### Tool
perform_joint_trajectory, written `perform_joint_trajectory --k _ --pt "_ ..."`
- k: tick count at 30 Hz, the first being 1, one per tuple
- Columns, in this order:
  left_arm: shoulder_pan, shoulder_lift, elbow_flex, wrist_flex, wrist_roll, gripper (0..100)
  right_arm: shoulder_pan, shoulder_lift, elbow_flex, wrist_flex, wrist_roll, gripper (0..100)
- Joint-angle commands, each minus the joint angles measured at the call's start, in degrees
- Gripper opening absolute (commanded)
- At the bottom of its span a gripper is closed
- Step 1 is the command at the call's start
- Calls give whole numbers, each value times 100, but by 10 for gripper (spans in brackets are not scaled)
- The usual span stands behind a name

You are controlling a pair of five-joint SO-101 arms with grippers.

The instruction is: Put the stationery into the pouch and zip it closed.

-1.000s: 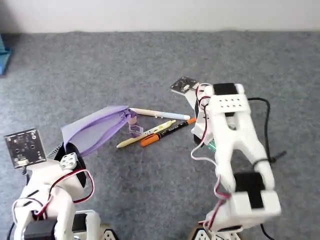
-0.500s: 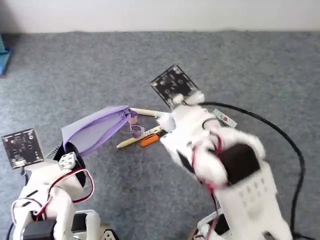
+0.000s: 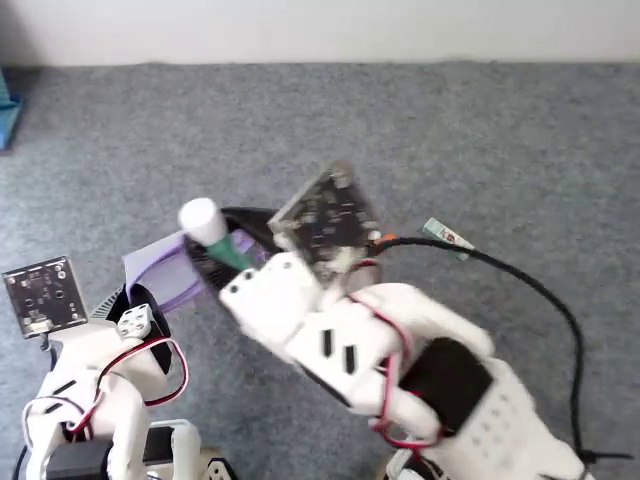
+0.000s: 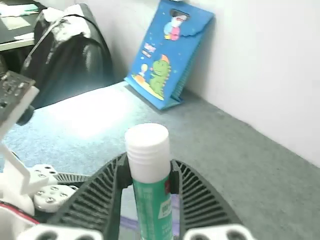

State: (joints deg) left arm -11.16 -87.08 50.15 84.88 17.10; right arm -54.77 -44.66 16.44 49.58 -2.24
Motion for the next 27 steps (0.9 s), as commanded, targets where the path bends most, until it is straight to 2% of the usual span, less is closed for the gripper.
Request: perform_joint_trajectory --k 1,7,15,21,24,27 --pt "0 44 -286 -105 105 13 -233 163 431 -1015 -53 9" --pt "-9 44 -286 -88 105 13 -224 532 1178 -2334 -26 9" --pt "-9 44 -277 -97 105 13 -198 866 1767 -3169 -26 9" --pt "-9 44 -277 -105 105 13 -31 523 2338 -2923 -44 13" --pt "-9 44 -277 -105 105 13 -31 189 2382 -2448 -53 14" --pt "-9 44 -277 -105 105 13 -22 -136 2382 -1833 -53 68"
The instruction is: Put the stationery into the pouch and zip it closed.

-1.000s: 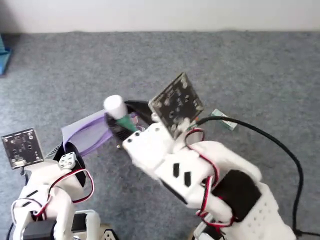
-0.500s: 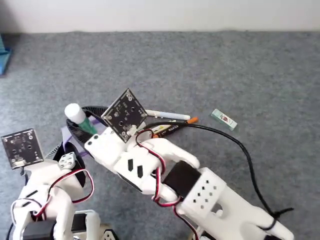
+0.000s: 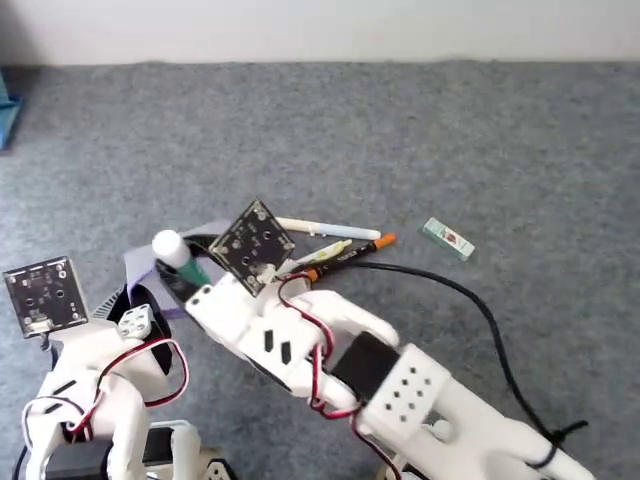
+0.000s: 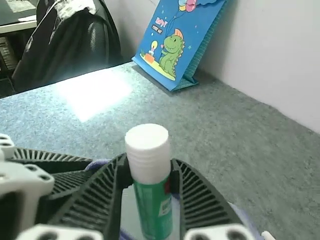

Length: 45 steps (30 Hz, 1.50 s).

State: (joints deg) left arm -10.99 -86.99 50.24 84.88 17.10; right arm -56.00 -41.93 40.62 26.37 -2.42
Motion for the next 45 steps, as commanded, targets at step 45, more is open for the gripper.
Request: perform_joint_trajectory --k 45 --pt "-35 -18 -163 -114 105 13 5543 5525 -4651 5147 1873 211"
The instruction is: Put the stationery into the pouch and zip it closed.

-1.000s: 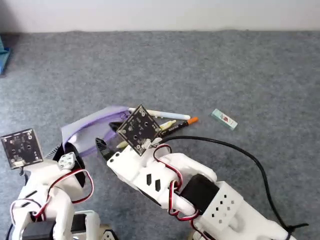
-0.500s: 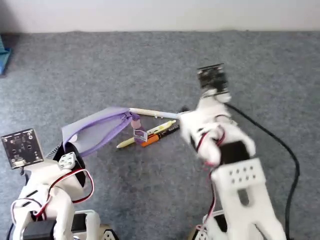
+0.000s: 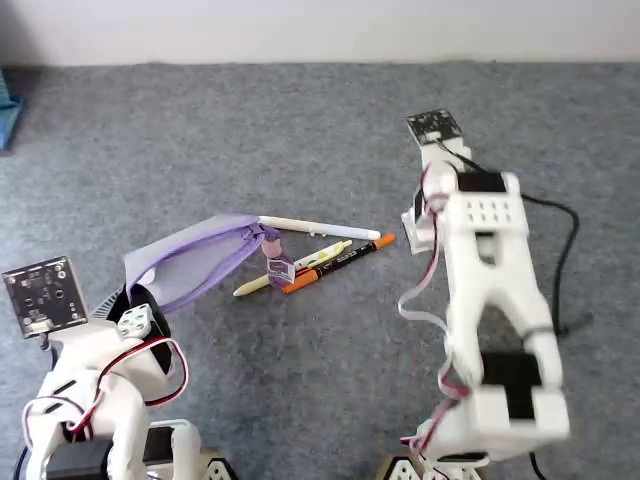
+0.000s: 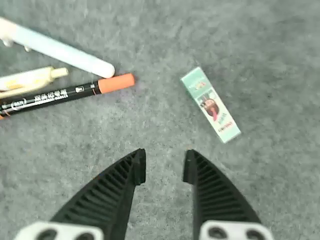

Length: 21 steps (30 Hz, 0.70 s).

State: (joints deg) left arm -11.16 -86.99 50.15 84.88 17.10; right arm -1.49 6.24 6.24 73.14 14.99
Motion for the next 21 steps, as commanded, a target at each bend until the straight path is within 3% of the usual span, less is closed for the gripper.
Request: perform_joint_trajectory --k 1,11,21 --pt "-18 -18 -189 -114 105 13 101 971 -1565 646 141 235" --pt "9 26 -646 141 105 13 303 2914 -3727 1015 1002 221" --pt "0 26 -646 220 105 13 382 4541 -4897 945 1178 220"
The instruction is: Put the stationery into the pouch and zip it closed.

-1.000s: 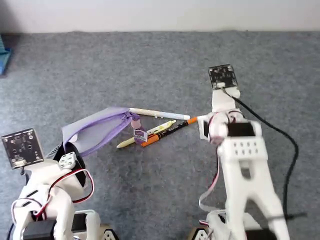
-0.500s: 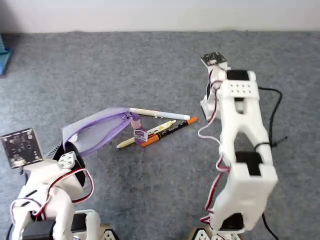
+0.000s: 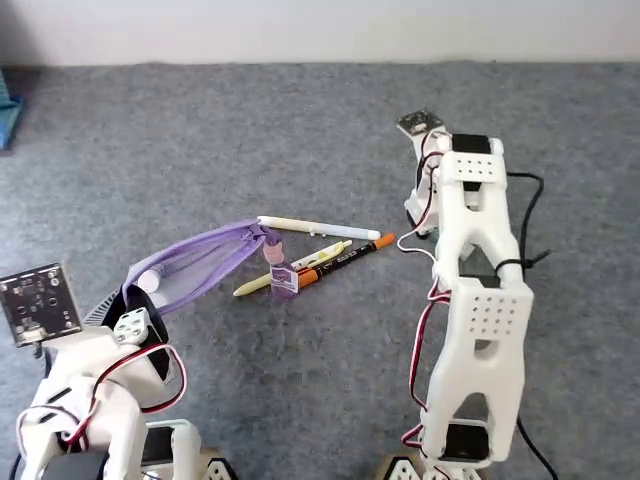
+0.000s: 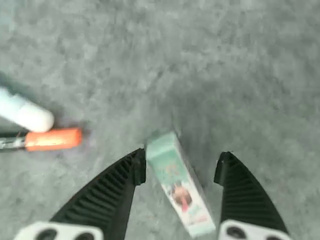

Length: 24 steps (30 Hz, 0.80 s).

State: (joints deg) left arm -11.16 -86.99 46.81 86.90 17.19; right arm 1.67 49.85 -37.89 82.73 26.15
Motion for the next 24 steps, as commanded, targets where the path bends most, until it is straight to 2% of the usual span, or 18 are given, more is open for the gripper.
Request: perform_joint_trajectory --k 1,3,6,7,9,13,16,20,24 --pt "0 26 -312 18 97 13 66 295 -545 -13 62 217" --pt "0 26 -312 18 97 13 75 400 -659 84 70 168" --pt "0 26 -312 18 97 13 57 391 -862 303 44 20" --pt "0 26 -312 18 97 13 57 391 -1011 453 35 2" --pt "9 26 -312 18 97 13 66 391 -1345 963 35 33" --pt "18 26 -312 18 97 13 57 391 -2189 2018 -202 10" --pt "18 26 -312 18 97 13 84 268 -2602 2035 -501 8" --pt "18 26 -303 9 97 13 66 -409 -2180 2035 -484 8" --pt "18 26 -321 9 97 13 -110 -1473 -1125 2026 -554 8"
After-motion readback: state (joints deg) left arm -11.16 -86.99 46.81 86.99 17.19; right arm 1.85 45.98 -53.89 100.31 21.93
